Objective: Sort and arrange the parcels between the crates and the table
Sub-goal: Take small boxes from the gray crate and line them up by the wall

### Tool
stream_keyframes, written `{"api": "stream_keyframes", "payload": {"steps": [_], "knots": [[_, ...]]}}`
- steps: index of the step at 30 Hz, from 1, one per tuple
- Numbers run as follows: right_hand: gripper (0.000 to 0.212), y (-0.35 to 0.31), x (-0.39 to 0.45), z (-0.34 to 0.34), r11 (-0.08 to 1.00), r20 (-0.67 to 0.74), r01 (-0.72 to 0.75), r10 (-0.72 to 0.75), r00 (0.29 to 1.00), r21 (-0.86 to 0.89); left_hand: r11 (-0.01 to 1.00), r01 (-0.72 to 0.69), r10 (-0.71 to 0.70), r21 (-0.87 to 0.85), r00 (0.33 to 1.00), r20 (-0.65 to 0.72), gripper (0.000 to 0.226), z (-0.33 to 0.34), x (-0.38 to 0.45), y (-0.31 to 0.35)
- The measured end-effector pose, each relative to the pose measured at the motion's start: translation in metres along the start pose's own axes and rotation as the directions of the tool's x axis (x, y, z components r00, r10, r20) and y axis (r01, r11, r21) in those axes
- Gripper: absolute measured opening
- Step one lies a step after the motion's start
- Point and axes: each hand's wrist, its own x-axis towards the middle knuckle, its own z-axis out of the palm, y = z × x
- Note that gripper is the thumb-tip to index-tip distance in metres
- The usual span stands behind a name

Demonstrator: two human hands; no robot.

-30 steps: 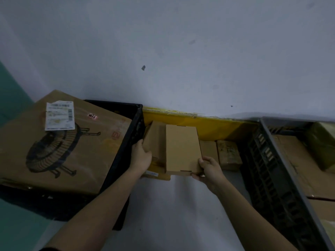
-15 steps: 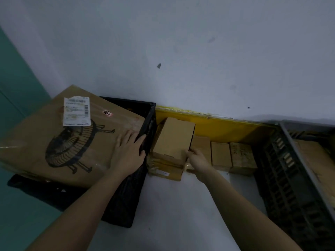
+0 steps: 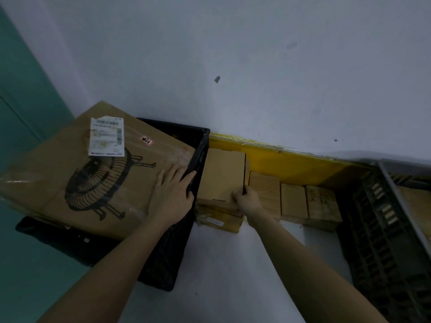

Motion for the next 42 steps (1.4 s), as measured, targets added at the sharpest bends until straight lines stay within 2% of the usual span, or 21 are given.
{"api": "stream_keyframes", "payload": {"steps": [3, 11, 15, 22, 24, 26, 29, 31, 34, 39, 42], "knots": [[0.041, 0.0, 0.001, 0.005, 0.999, -0.056, 0.017, -0.019, 0.998, -0.032, 1.0, 0.001, -0.001, 0.002, 1.0, 0.011, 0.059, -0.002, 0.0, 0.0], [0.047, 0.001, 0.001, 0.019, 0.983, -0.22, 0.006, -0.047, 0.974, -0.185, 1.0, 0.004, -0.004, 0.01, 1.0, 0.026, 0.058, -0.002, -0.001, 0.001], [0.045, -0.001, 0.001, 0.015, 0.985, -0.154, -0.024, -0.004, 0.988, -0.174, 1.0, 0.008, -0.008, 0.017, 0.999, 0.034, 0.059, -0.002, -0.001, 0.002], [0.046, -0.002, -0.015, 0.001, 0.987, -0.037, 0.026, -0.032, 0.999, -0.157, 0.999, 0.021, -0.025, 0.051, 0.997, 0.08, 0.06, -0.005, 0.0, 0.004], [0.051, -0.001, -0.023, -0.012, 0.977, -0.008, 0.039, -0.042, 0.999, -0.211, 0.996, 0.024, -0.033, 0.082, 0.993, 0.113, 0.061, -0.007, 0.002, 0.006], [0.05, -0.005, -0.034, -0.03, 0.947, 0.005, 0.086, -0.089, 0.996, -0.308, 0.988, 0.015, -0.048, 0.155, 0.977, 0.208, 0.065, -0.012, 0.005, 0.01], [0.053, -0.018, -0.053, -0.064, 0.847, -0.022, 0.164, -0.203, 0.979, -0.506, 0.985, 0.049, -0.103, 0.168, 0.938, 0.33, 0.071, -0.033, 0.017, 0.037], [0.056, -0.027, -0.069, -0.088, 0.797, -0.063, 0.166, -0.247, 0.967, -0.581, 0.999, 0.016, -0.03, 0.047, 0.945, 0.324, 0.07, -0.053, 0.025, 0.07], [0.058, -0.037, -0.097, -0.124, 0.762, -0.106, 0.155, -0.282, 0.954, -0.629, 0.983, -0.157, 0.177, -0.1, 0.953, 0.247, 0.062, -0.076, 0.027, 0.13], [0.055, -0.034, -0.151, -0.19, 0.73, -0.195, 0.103, -0.312, 0.93, -0.675, 0.922, -0.309, 0.361, -0.235, 0.904, 0.228, 0.066, -0.088, 0.013, 0.219], [0.047, -0.024, -0.185, -0.234, 0.71, -0.224, 0.055, -0.293, 0.929, -0.702, 0.891, -0.383, 0.438, -0.246, 0.868, 0.235, 0.066, -0.09, -0.002, 0.26]]}}
